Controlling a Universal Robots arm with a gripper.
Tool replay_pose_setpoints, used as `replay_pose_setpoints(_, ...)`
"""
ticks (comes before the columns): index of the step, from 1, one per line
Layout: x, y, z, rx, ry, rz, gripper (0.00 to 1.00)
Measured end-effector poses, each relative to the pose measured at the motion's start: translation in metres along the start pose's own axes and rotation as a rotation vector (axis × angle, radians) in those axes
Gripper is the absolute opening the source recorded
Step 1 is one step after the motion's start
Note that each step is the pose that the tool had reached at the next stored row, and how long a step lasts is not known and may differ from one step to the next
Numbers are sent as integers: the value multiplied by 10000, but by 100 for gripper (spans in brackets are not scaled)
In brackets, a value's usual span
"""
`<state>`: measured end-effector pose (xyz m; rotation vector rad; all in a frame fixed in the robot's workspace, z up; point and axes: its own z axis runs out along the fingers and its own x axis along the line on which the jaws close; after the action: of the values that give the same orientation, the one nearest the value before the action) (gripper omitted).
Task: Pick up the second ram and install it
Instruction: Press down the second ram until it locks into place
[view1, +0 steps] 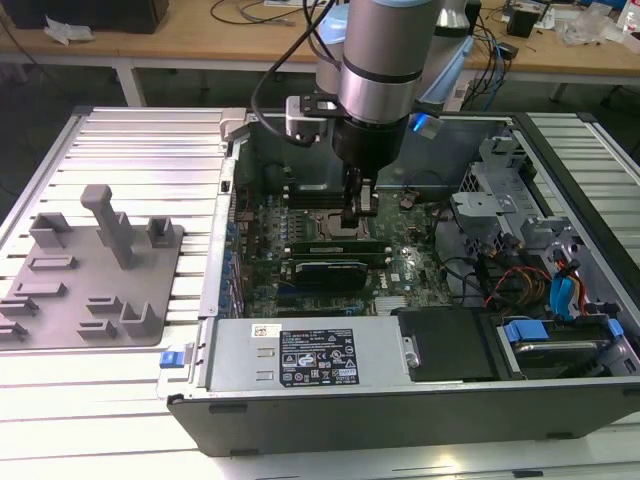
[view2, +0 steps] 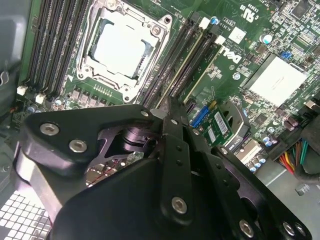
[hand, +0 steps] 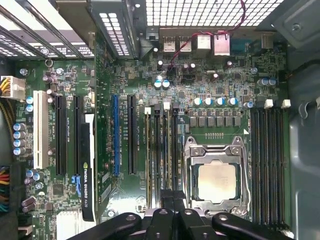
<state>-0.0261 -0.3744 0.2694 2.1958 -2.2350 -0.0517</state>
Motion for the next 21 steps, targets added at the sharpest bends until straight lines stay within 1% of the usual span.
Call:
replay_pose_setpoints(8, 0, -7, 0, 0, 0, 0, 8)
replay_pose_setpoints(9, -1, -23, -1, 0, 1, -2, 8)
replay_pose_setpoints(10, -2, -66, -2, 0, 0, 1, 8)
replay_pose_setpoints(14, -6, -326, -6, 0, 1, 0, 8)
replay_pose_setpoints(16, -8, -421, -6, 0, 0, 1, 8)
replay_pose_setpoints(17, -9, -448, -6, 1, -1, -1, 8)
replay_pose_setpoints(19, -8, -448, -6, 0, 0, 0, 8)
replay_pose_setpoints(21, -8, -448, 14, 0, 0, 0, 8)
